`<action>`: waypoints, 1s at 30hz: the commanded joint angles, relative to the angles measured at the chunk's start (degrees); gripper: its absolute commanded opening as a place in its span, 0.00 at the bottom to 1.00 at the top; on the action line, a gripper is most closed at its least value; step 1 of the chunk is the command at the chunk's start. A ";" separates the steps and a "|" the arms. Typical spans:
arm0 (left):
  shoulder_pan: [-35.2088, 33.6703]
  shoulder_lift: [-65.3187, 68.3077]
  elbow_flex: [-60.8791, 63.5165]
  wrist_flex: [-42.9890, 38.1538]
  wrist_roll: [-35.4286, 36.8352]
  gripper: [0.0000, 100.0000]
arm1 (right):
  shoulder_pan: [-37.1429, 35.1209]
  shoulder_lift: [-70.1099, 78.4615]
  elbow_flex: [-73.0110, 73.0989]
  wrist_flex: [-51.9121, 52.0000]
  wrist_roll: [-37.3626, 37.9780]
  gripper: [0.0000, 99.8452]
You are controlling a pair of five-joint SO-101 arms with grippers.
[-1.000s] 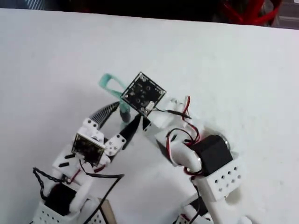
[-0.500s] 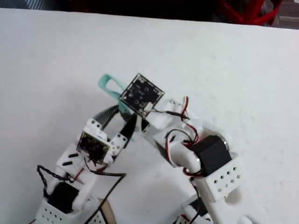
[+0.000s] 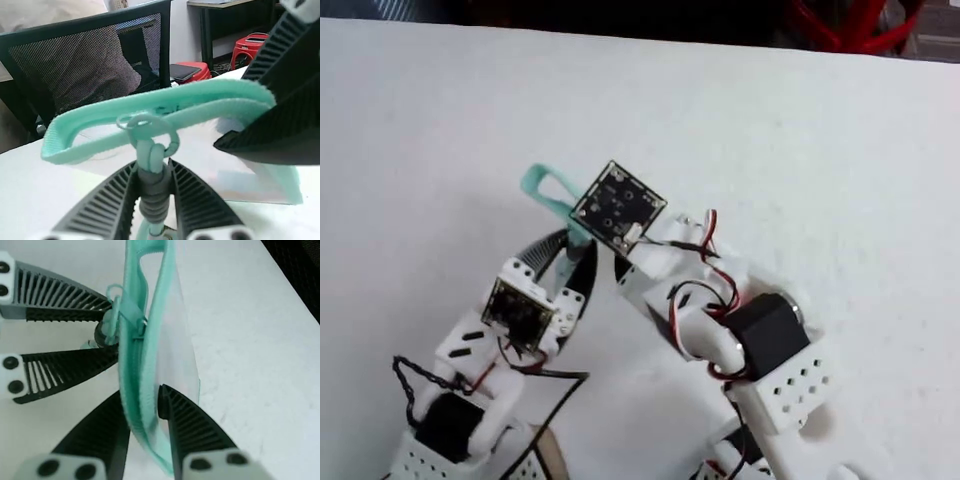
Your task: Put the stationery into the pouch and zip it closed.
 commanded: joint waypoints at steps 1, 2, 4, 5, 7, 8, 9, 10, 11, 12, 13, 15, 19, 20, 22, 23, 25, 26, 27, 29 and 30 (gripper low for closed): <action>0.92 -0.40 -8.00 3.16 -0.70 0.02 | 3.30 0.31 1.76 -1.19 -3.16 0.02; 0.92 -0.31 -9.41 3.43 -1.14 0.02 | 4.35 0.31 2.46 -1.98 -4.22 0.02; 0.92 -0.31 -12.04 3.43 -4.40 0.02 | 5.23 0.22 4.31 -3.74 -5.19 0.02; 0.92 -0.22 -13.10 3.43 -5.80 0.02 | 5.23 0.22 5.63 -4.79 -5.19 0.02; 0.92 -0.13 -14.68 3.16 -7.56 0.02 | 5.23 0.22 8.26 -7.25 -5.63 0.02; 0.75 -0.13 -15.21 3.16 -8.00 0.02 | 5.23 0.22 9.58 -8.48 -5.63 0.02; 0.57 -0.13 -15.74 3.16 -8.35 0.02 | 5.32 0.22 10.73 -9.71 -5.63 0.02; 0.48 -0.13 -16.00 3.08 -8.79 0.02 | 5.49 0.22 11.87 -10.68 -5.71 0.02; 0.48 -0.13 -16.26 3.08 -9.49 0.02 | 5.49 0.13 12.92 -11.47 -5.71 0.02; 0.48 -0.13 -16.35 3.08 -10.20 0.02 | 5.58 0.13 14.07 -11.91 -5.71 0.02; 0.48 0.04 -16.44 2.90 -10.73 0.02 | 5.58 -0.40 15.38 -12.35 -6.07 0.02; 0.40 2.42 -17.23 1.58 -11.08 0.02 | 5.58 -3.03 18.64 -13.58 -8.00 0.02; -2.86 13.67 -22.07 -2.46 -10.64 0.02 | 5.58 -14.73 26.81 -15.25 -8.88 0.02; -3.56 17.36 -24.09 -2.99 -10.64 0.02 | 5.58 -18.86 29.36 -15.60 -8.88 0.02; -5.32 24.22 -28.48 -2.37 -10.55 0.02 | 5.58 -27.82 35.08 -16.48 -8.53 0.02; -6.02 27.03 -30.42 -1.23 -10.37 0.02 | 5.67 -32.48 37.98 -17.01 -8.44 0.02; -6.99 30.46 -33.67 0.79 -8.09 0.02 | 5.67 -41.19 42.99 -17.36 -8.44 0.02; -7.60 31.08 -34.55 1.23 -6.95 0.02 | 5.67 -45.05 45.01 -17.36 -8.44 0.02; -8.22 31.08 -34.81 1.14 -6.15 0.02 | 5.76 -48.84 46.77 -17.19 -8.44 0.02; -9.36 30.20 -34.73 0.09 -5.80 0.02 | 6.90 -54.64 49.23 -15.78 -8.44 0.02; -10.07 29.85 -34.64 -0.44 -5.80 0.02 | 7.60 -56.75 50.02 -15.16 -8.44 0.02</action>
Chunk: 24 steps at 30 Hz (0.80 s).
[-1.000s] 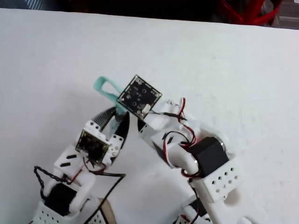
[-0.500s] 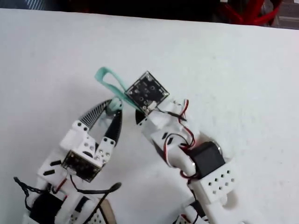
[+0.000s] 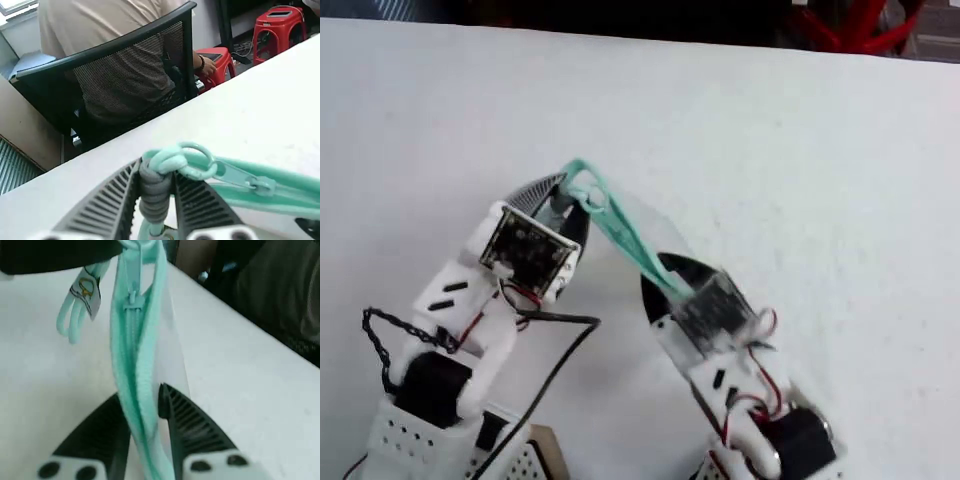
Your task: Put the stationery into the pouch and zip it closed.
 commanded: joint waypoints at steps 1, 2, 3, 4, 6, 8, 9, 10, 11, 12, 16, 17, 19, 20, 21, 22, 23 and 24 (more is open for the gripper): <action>-4.70 -0.40 -4.92 -1.93 1.67 0.02 | 3.74 -7.78 5.27 2.86 0.00 0.02; -5.23 -0.57 -4.92 -1.93 1.67 0.02 | 4.62 -8.22 5.45 3.21 0.00 0.02; -5.67 -0.57 -4.92 -1.93 1.67 0.02 | 5.58 -7.96 5.54 3.30 -0.26 0.02; -6.20 -0.57 -4.92 -1.93 1.67 0.02 | 6.20 -7.43 5.54 3.30 -0.44 0.02; -7.08 -0.57 -4.92 -1.93 1.67 0.02 | 6.73 -6.90 5.71 3.21 -0.53 0.02; -7.87 -0.57 -4.92 -1.93 1.67 0.02 | 6.81 -6.73 5.71 3.21 -1.32 0.02; -8.31 -0.48 -4.92 -1.93 1.67 0.02 | 7.08 -6.81 5.71 3.21 -2.46 0.02; -8.66 -0.48 -4.92 -1.93 1.67 0.02 | 7.08 -6.81 5.71 3.21 -3.25 0.02; -8.84 -0.48 -4.92 -1.93 1.67 0.02 | 7.08 -6.81 5.71 3.12 -3.25 0.02; -8.92 -0.48 -4.84 -1.93 1.67 0.02 | 7.08 -6.81 5.80 2.95 -3.25 0.02; -8.92 -0.48 -2.64 -4.75 1.58 0.02 | 7.52 -6.81 5.80 2.95 -3.43 0.02; -8.92 -0.48 -1.41 -6.42 1.58 0.02 | 8.04 -6.81 5.80 2.95 -3.60 0.02; -8.92 -0.48 1.58 -10.20 1.58 0.02 | 8.92 -6.81 5.80 2.86 -3.60 0.02; -8.92 -0.48 2.99 -11.87 1.49 0.02 | 9.19 -6.81 5.80 2.86 -3.69 0.02; -9.01 -0.40 4.13 -13.19 1.49 0.02 | 9.19 -6.81 5.80 2.86 -3.69 0.02; -9.45 -0.40 5.01 -14.15 1.49 0.02 | 9.19 -6.81 5.80 2.86 -3.69 0.02; -10.24 -0.40 5.63 -14.86 1.49 0.02 | 9.19 -6.81 5.80 2.86 -3.69 0.02; -11.12 -0.40 5.80 -15.56 1.49 0.02 | 9.19 -6.81 5.80 2.86 -3.69 0.02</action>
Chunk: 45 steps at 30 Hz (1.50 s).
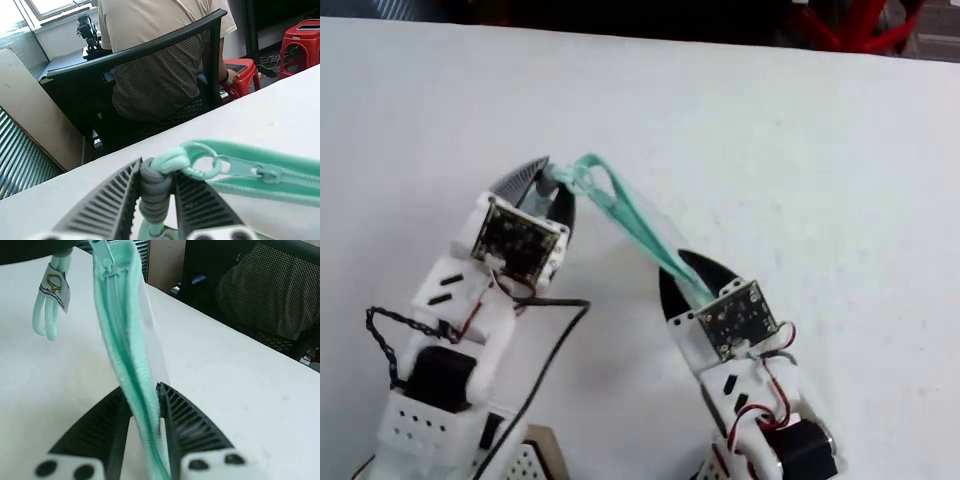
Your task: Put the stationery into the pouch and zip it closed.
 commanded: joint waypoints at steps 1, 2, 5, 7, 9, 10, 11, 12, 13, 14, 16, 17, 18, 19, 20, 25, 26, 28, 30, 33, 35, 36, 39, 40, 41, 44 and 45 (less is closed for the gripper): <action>-6.29 -0.48 0.35 -6.24 0.79 0.02 | 3.38 0.48 1.85 2.24 -0.62 0.02; -7.34 -0.48 0.35 -6.51 0.79 0.02 | 3.38 0.48 1.85 2.24 -0.62 0.02; -9.98 -0.48 0.26 -6.86 0.79 0.02 | 3.38 0.48 1.85 2.24 -0.62 0.02; -11.30 -0.48 0.35 -6.86 0.53 0.02 | 3.38 0.48 1.85 2.24 -0.62 0.02; -12.09 -0.48 0.44 -6.51 -2.29 0.02 | 3.21 0.48 1.85 2.24 -0.62 0.02; -12.26 -0.48 0.53 -6.42 -3.25 0.02 | 3.12 0.48 2.11 2.24 -0.62 0.02; -12.26 -0.48 1.14 -6.59 -3.87 0.02 | 3.03 0.48 2.46 2.24 -0.44 0.02; -12.26 -0.48 1.85 -6.77 -4.31 0.02 | 2.95 0.48 2.46 2.24 -0.44 0.02; -12.26 -0.48 2.64 -6.86 -4.31 0.02 | 2.95 0.48 2.46 2.24 -0.44 0.02; -12.26 -0.48 3.34 -6.86 -4.40 0.02 | 2.95 0.48 2.55 2.24 -0.44 0.02; -12.26 -0.48 4.40 -7.82 -4.40 0.02 | 2.95 0.48 2.55 2.24 -0.44 0.02; -12.53 -0.48 5.10 -8.97 -4.48 0.02 | 2.95 0.48 2.64 2.24 -0.44 0.02; -13.58 -0.48 5.54 -10.20 -4.48 0.02 | 2.95 0.48 2.64 2.24 -0.53 0.02; -14.81 -0.48 5.89 -11.52 -4.48 0.02 | 2.95 0.48 2.64 2.24 -0.53 0.02; -15.96 -0.48 5.98 -12.48 -4.48 0.02 | 2.95 0.48 2.64 2.24 -0.53 0.02; -21.41 -0.48 5.71 -13.71 -4.31 0.02 | 2.95 0.48 2.64 2.24 -0.53 0.02; -21.76 -0.48 5.80 -13.71 -4.31 0.02 | 2.95 0.48 2.73 2.24 -0.53 0.02; -21.93 -0.48 5.89 -13.71 -4.31 0.02 | 2.95 0.48 2.73 2.24 -0.53 0.02; -21.93 -0.48 5.89 -13.71 -4.31 0.02 | 2.95 0.48 2.73 2.24 -0.53 0.02; -21.93 -0.48 5.71 -13.71 -4.31 0.02 | 2.95 0.48 2.73 2.24 -0.53 0.02; -21.67 -0.48 5.98 -13.71 -4.31 0.02 | 2.95 0.48 2.73 2.24 -0.53 0.02; -21.58 -0.40 6.07 -13.36 -4.31 0.02 | 2.95 0.48 2.73 2.24 -0.53 0.02; -20.09 1.89 5.89 -13.27 -4.31 0.03 | 2.95 0.48 2.73 2.24 -0.44 0.02; -19.56 2.59 5.89 -13.27 -4.13 0.05 | 2.95 0.48 2.73 2.24 -0.44 0.02; -19.03 3.30 5.89 -13.10 -4.04 0.08 | 2.95 0.48 2.73 2.24 -0.44 0.02; -18.42 3.47 5.01 -9.49 -1.93 0.21 | 3.47 0.48 4.31 -0.04 -0.18 0.02; -18.42 3.12 3.60 -7.65 0.00 0.21 | 3.56 0.48 5.01 -1.27 -0.18 0.02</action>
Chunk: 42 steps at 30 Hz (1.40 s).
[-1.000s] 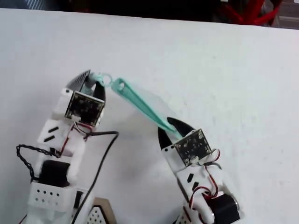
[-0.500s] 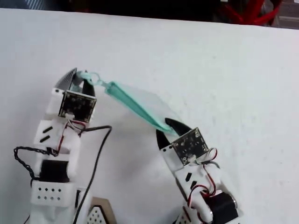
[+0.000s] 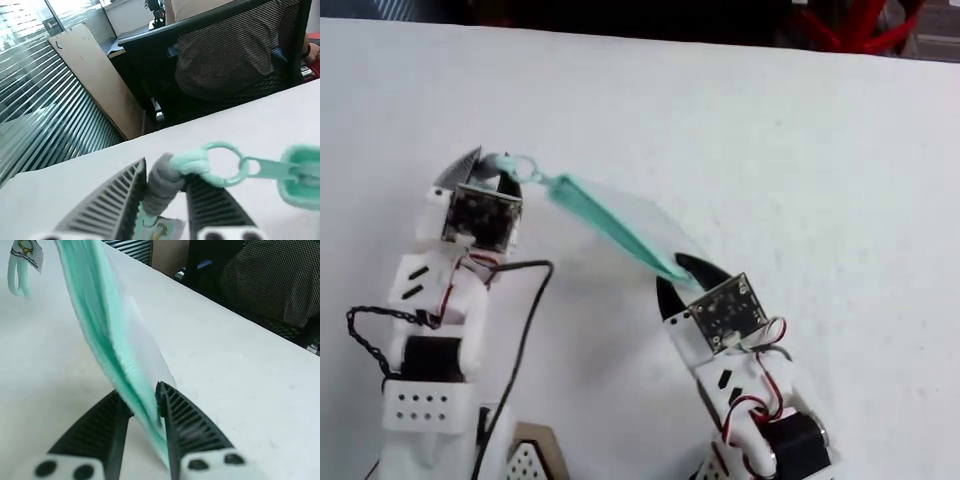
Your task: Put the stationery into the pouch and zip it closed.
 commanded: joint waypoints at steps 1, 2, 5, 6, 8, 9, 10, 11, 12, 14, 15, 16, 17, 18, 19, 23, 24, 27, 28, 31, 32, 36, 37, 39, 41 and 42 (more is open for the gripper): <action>-2.24 -0.75 -5.54 5.19 5.36 0.21 | 3.65 0.48 2.55 -1.54 -0.09 0.02; -2.24 -1.45 -7.47 8.09 5.71 0.21 | 4.53 0.48 2.81 -2.15 -0.18 0.02; -2.24 -3.74 -14.07 17.23 5.80 0.21 | 7.78 0.48 2.64 -3.74 -0.62 0.02; -2.24 -4.35 -15.82 19.52 5.89 0.21 | 9.19 0.48 2.64 -4.79 -0.62 0.02; -2.24 -5.49 -18.11 22.86 5.89 0.21 | 12.18 0.48 2.55 -7.69 -0.70 0.02; -2.24 -5.93 -18.37 23.82 5.71 0.21 | 13.58 0.66 2.46 -9.19 -0.70 0.02; -2.24 -6.37 -18.37 24.44 5.71 0.21 | 14.99 0.92 1.85 -10.33 -1.14 0.02; -2.24 -6.37 -18.20 25.14 5.89 0.21 | 16.31 0.92 0.97 -10.86 -1.41 0.02; -2.24 -6.37 -17.76 25.67 5.98 0.21 | 17.80 0.92 -0.35 -11.12 -1.49 0.02; -2.24 -6.64 -15.38 25.76 6.07 0.21 | 20.44 0.92 -3.16 -11.38 -1.41 0.02; -2.15 -6.55 -13.89 25.76 6.15 0.21 | 21.58 0.92 -4.13 -12.18 -1.41 0.02; -2.15 -6.55 -12.13 25.23 6.68 0.21 | 22.73 1.01 -4.40 -13.41 -1.41 0.02; -2.15 -6.64 -9.85 24.18 8.35 0.21 | 24.13 1.01 -4.31 -14.99 -1.41 0.02; -2.24 -6.73 -7.47 22.86 10.64 0.21 | 25.54 1.10 -3.96 -16.57 -1.41 0.02; -2.24 -6.73 -5.10 21.45 12.84 0.21 | 27.03 1.10 -3.34 -18.42 -1.41 0.02; -2.24 -6.73 4.75 14.77 20.66 0.21 | 31.16 2.15 -3.87 -22.99 -1.05 0.02; -2.24 -6.73 6.59 13.36 21.71 0.21 | 31.96 3.21 -5.01 -23.08 -1.05 0.02; -2.24 -6.73 11.08 10.37 21.98 0.21 | 34.07 9.19 -9.58 -23.43 -1.32 0.02; -2.24 -6.73 12.31 9.85 22.07 0.21 | 34.59 11.91 -11.60 -23.60 -1.41 0.02; -2.15 -6.73 14.77 8.70 22.15 0.21 | 34.95 19.74 -15.47 -28.35 -1.32 0.02; -2.15 -6.73 15.12 8.62 22.15 0.21 | 34.77 22.02 -16.09 -30.81 -0.97 0.02; -2.15 -6.73 16.18 8.35 22.15 0.21 | 35.12 29.67 -19.60 -38.81 1.14 0.02; -2.15 -6.73 16.44 8.35 22.07 0.21 | 35.03 31.25 -20.66 -39.16 2.46 0.02; -2.15 -6.73 16.70 8.26 21.98 0.21 | 35.03 33.63 -22.24 -39.34 3.78 0.02; -2.15 -6.73 16.70 8.26 21.98 0.21 | 35.03 35.30 -24.09 -39.34 4.31 0.02; -2.15 -6.73 16.70 8.26 21.98 0.21 | 35.03 35.82 -24.79 -39.34 4.31 0.02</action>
